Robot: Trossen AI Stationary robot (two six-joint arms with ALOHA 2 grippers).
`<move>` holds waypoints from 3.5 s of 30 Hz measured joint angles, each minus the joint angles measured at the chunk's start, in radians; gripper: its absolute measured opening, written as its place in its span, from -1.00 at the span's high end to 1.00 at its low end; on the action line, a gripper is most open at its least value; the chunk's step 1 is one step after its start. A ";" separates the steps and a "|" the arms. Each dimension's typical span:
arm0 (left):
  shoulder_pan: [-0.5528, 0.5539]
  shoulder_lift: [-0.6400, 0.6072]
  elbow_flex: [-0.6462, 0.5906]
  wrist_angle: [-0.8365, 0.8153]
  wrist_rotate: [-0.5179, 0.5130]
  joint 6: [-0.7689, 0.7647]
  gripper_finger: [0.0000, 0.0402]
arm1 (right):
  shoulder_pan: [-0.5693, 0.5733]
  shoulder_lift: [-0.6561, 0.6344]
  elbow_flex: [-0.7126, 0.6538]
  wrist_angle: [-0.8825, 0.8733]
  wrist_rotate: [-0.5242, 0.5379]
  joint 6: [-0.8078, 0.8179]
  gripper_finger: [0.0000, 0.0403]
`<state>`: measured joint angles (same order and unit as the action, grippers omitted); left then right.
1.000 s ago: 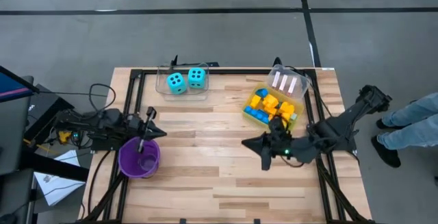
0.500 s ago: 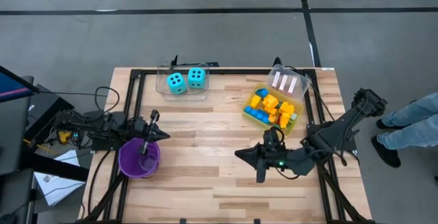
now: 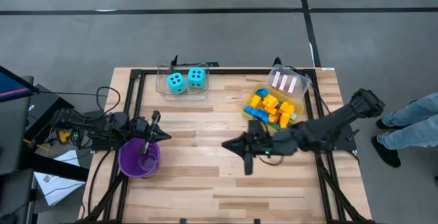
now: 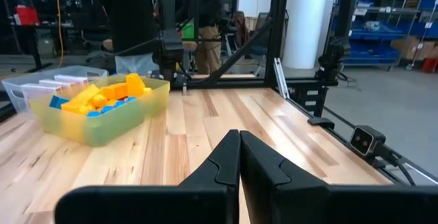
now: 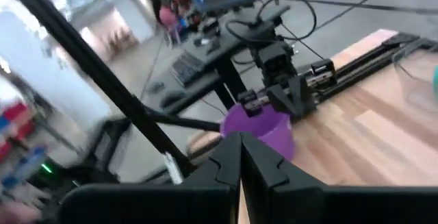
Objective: Pick & Place Toys
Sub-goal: Return to Home Position
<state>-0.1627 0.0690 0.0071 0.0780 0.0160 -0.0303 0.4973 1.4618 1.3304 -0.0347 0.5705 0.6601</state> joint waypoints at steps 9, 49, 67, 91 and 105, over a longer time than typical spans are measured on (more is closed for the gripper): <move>0.000 0.047 0.000 0.008 0.000 0.000 0.97 | -0.244 0.090 0.000 0.178 -0.385 -0.273 1.00; 0.000 0.118 -0.001 0.019 -0.027 -0.004 0.99 | -0.435 -0.922 -1.263 0.617 -0.801 -0.658 1.00; 0.000 0.118 -0.001 0.020 -0.027 -0.004 0.99 | -0.435 -1.364 -1.323 0.241 -0.802 -0.641 1.00; 0.000 0.136 -0.001 0.036 -0.027 -0.004 0.99 | -0.434 -1.423 -1.324 0.057 -0.625 -0.600 1.00; 0.000 0.136 -0.001 0.035 -0.027 -0.004 0.99 | -0.434 -1.423 -1.325 0.057 -0.625 -0.599 1.00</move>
<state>-0.1627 0.2050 0.0063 0.1131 -0.0109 -0.0345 0.0631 0.0391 0.0058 0.0219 -0.0547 0.0608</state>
